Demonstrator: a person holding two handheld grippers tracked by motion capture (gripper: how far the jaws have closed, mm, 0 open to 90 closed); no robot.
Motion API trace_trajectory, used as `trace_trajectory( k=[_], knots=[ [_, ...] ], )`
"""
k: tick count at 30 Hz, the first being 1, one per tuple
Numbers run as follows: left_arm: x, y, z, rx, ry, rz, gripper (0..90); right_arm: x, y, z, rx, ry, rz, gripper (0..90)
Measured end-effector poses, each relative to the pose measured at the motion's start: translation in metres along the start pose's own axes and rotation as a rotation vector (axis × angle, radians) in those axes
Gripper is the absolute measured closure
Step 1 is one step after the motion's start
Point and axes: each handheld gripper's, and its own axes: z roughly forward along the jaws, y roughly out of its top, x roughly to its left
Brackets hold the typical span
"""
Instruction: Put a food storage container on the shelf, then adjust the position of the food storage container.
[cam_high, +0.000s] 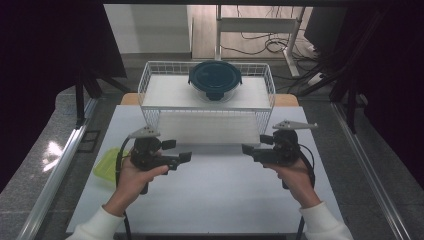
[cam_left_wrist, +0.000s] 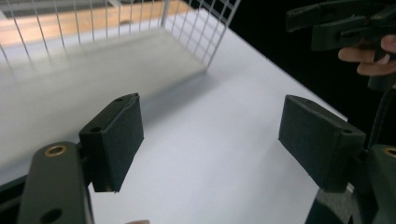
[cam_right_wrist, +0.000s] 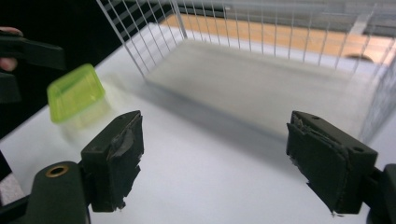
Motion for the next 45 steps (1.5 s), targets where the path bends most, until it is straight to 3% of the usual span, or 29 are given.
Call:
trace_trajectory(
  k=[1, 2, 3, 11, 14, 18, 22, 27, 38, 45],
  knots=[
    [-0.001, -0.006, 0.0, 0.017, 0.006, 0.006, 21.8, 0.002, -0.014, -0.002, 0.009, -0.026, -0.011, 19.8],
    [-0.003, -0.013, 0.0, 0.03, 0.013, 0.011, 21.8, 0.002, -0.014, -0.002, 0.009, -0.026, -0.011, 19.8],
    [-0.004, -0.019, 0.001, 0.046, 0.02, 0.011, 21.9, 0.005, -0.027, -0.002, 0.03, -0.015, -0.01, 20.0],
    [-0.011, -0.061, 0.003, 0.133, 0.028, 0.025, 21.9, 0.014, -0.068, -0.004, 0.106, 0.003, -0.021, 20.0],
    [-0.012, -0.069, 0.003, 0.15, 0.038, 0.03, 21.9, 0.014, -0.077, -0.004, 0.109, -0.01, -0.032, 20.1],
    [-0.01, -0.079, 0.008, 0.182, 0.043, 0.016, 22.3, 0.007, -0.093, 0.0, 0.151, -0.01, -0.013, 20.3],
    [-0.012, -0.079, 0.01, 0.187, 0.038, 0.016, 22.6, 0.002, -0.099, 0.001, 0.162, 0.008, 0.014, 20.7],
    [-0.012, -0.08, 0.01, 0.189, 0.052, 0.024, 22.6, 0.004, -0.096, -0.003, 0.141, 0.009, 0.001, 20.7],
    [-0.014, -0.072, 0.003, 0.173, 0.078, 0.027, 21.1, 0.002, -0.096, -0.004, 0.149, 0.016, 0.005, 20.7],
    [-0.011, -0.057, -0.019, 0.146, 0.114, 0.036, 21.1, 0.0, -0.097, -0.004, 0.158, 0.014, 0.0, 20.7]
  ],
)
